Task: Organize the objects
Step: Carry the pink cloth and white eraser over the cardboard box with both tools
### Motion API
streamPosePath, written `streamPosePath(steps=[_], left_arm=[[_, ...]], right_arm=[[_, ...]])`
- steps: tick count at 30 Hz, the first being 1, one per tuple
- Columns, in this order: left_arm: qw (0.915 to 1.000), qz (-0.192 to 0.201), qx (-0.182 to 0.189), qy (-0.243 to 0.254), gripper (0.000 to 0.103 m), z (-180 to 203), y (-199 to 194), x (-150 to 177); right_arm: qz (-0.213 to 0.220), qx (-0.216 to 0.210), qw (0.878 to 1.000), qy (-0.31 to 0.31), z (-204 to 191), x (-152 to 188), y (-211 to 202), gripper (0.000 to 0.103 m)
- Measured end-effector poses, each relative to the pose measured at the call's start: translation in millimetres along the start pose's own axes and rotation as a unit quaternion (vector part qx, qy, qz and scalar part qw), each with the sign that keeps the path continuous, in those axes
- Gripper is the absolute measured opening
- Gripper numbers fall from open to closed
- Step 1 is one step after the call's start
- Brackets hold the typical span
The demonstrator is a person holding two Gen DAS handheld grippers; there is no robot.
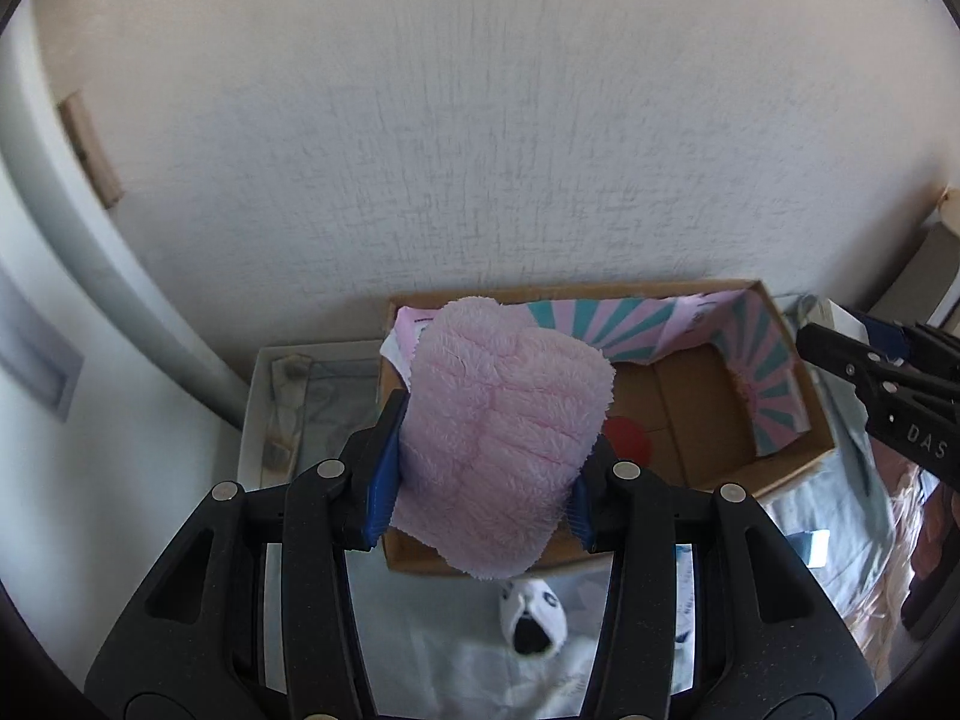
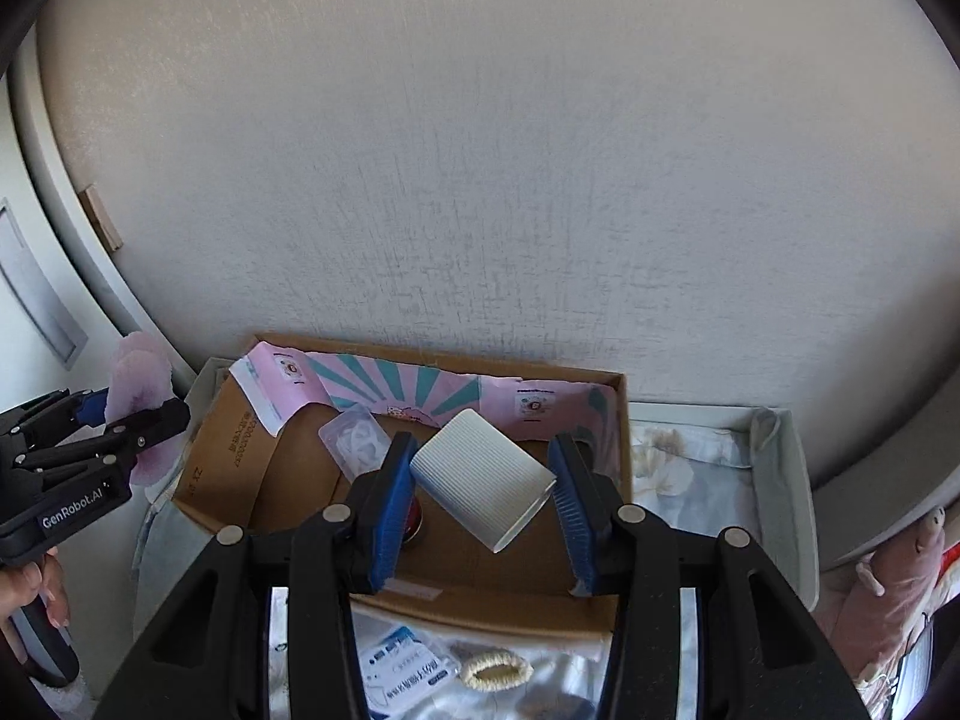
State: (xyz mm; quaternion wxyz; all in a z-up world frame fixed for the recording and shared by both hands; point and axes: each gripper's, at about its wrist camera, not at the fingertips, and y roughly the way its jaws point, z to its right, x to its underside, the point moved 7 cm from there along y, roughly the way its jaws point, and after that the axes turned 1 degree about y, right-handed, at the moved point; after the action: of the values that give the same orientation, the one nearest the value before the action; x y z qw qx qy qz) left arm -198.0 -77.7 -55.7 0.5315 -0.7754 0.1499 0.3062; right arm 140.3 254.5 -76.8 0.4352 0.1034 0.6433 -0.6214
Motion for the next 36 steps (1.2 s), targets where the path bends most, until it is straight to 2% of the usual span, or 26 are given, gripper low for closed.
streamPosePath(steps=[11,18,24,28,32,34,35,36], left_arm=[[0.9963,-0.074,0.009,0.042,0.041,4,63,9],[0.99,-0.113,0.007,0.084,0.041,17,94,25],[0.9854,-0.137,0.006,0.101,0.041,23,108,36],[0.9853,-0.14,0.002,0.097,0.041,24,111,37],[0.9841,-0.136,-0.009,0.114,0.041,24,107,34],[0.984,-0.135,0.008,0.117,0.048,27,103,32],[0.9832,-0.141,0.029,0.112,0.067,30,102,32],[0.9818,-0.147,0.052,0.108,0.084,33,100,33]], right_arm=[[-0.076,-0.003,0.997,0.005,-4,-3,73,0.041],[-0.132,-0.001,0.991,-0.013,-6,16,118,0.041],[-0.153,-0.006,0.988,-0.009,-5,27,131,0.041],[-0.159,-0.007,0.987,-0.01,-4,29,133,0.041],[-0.167,-0.02,0.986,0.0,-4,28,134,0.041],[-0.181,-0.027,0.983,0.007,-5,27,136,0.041],[-0.19,-0.026,0.981,0.012,-6,27,138,0.046],[-0.195,-0.024,0.98,0.016,-6,27,138,0.061]])
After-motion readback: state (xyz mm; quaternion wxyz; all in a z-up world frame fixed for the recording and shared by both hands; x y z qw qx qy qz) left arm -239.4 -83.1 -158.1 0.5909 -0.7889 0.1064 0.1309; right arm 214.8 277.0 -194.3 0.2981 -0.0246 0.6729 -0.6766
